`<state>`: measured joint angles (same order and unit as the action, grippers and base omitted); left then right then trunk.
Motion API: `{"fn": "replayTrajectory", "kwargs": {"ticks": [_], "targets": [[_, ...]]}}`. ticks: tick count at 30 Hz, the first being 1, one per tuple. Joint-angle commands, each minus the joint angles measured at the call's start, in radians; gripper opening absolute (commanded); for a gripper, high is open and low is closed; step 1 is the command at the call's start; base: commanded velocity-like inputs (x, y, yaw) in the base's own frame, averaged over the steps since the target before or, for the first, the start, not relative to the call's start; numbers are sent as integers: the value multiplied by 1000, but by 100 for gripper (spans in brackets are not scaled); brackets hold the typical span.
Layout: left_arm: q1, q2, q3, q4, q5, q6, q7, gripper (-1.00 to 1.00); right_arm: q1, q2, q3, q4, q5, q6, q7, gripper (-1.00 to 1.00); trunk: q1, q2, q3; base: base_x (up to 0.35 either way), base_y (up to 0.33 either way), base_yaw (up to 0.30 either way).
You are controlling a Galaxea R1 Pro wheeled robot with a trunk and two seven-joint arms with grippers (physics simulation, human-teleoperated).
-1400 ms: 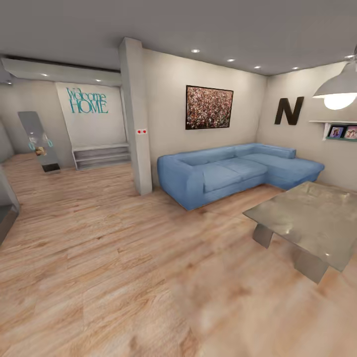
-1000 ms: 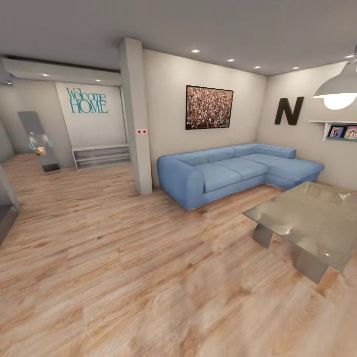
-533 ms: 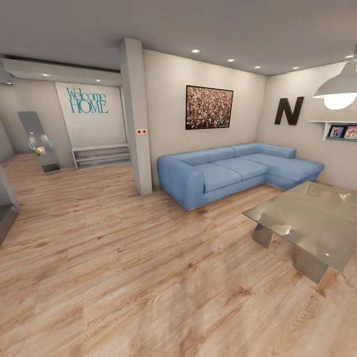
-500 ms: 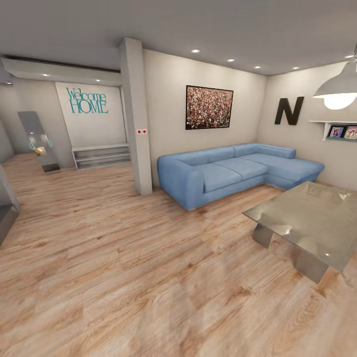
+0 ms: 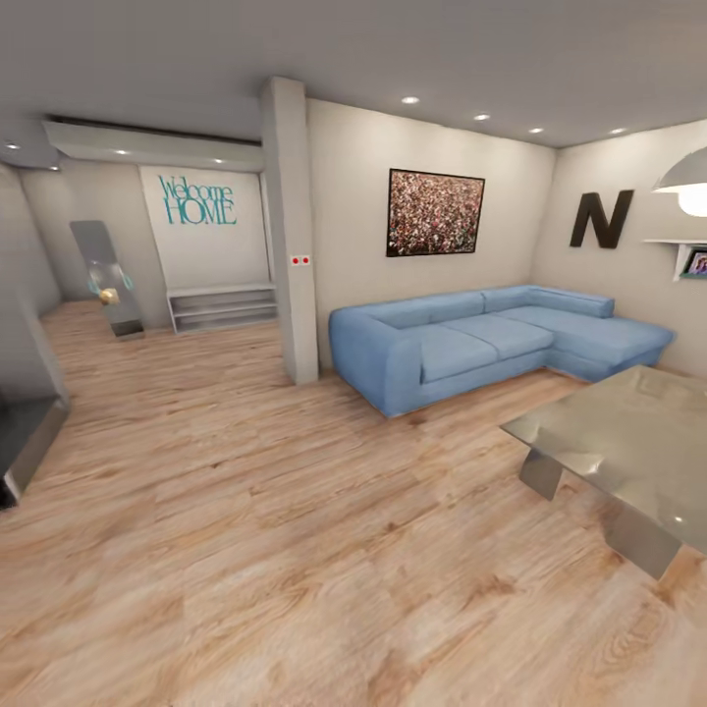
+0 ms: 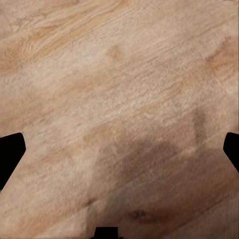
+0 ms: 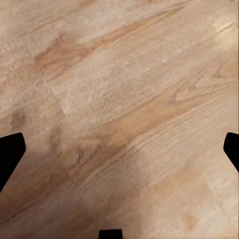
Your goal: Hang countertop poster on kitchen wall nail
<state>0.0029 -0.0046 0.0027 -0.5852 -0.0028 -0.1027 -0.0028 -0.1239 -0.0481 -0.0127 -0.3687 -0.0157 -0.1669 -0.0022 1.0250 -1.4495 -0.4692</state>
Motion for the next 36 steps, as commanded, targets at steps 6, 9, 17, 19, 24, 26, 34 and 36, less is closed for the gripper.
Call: {"fn": "replayTrajectory", "kwargs": {"ticks": [6, 9, 17, 19, 24, 26, 34, 36], "targets": [[0, 0, 0, 6, 0, -2, 0, 100, 0, 0, -1, -1, 0, -4, -2, 100, 0, 0, -1, -1, -13, 292], [0, 0, -1, 11, 0, -2, -2, 100, 0, 0, -1, -2, 2, -4, -1, 100, 0, 0, -1, -79, -254, 248], [0, -1, -1, 11, 0, -2, -2, 100, 0, -1, -1, -3, 3, -4, 0, 100, 0, 0, -1, -90, -294, 160], [0, -1, -1, 11, 0, -2, -2, 100, 0, -1, 0, -3, 4, -5, -1, 100, 0, 0, -1, -91, -302, 253], [0, -1, -1, 11, 0, -2, -2, 100, 0, -1, 0, -3, 4, -6, -2, 100, 0, 0, -1, -52, -198, 280], [0, -1, -1, 12, 0, -2, -2, 100, 0, -1, 0, -3, 5, -6, -2, 100, 0, 0, -1, -17, -67, 291], [0, 0, -1, 13, 0, -2, 0, 100, 0, 3, 1, -1, 6, -6, -5, 100, 0, 0, -1, -5, -19, 295], [0, 0, -1, 13, 0, -2, 0, 100, 0, 4, 2, -1, 6, -6, -6, 100, 0, 0, -1, -1, -3, 296]]}}
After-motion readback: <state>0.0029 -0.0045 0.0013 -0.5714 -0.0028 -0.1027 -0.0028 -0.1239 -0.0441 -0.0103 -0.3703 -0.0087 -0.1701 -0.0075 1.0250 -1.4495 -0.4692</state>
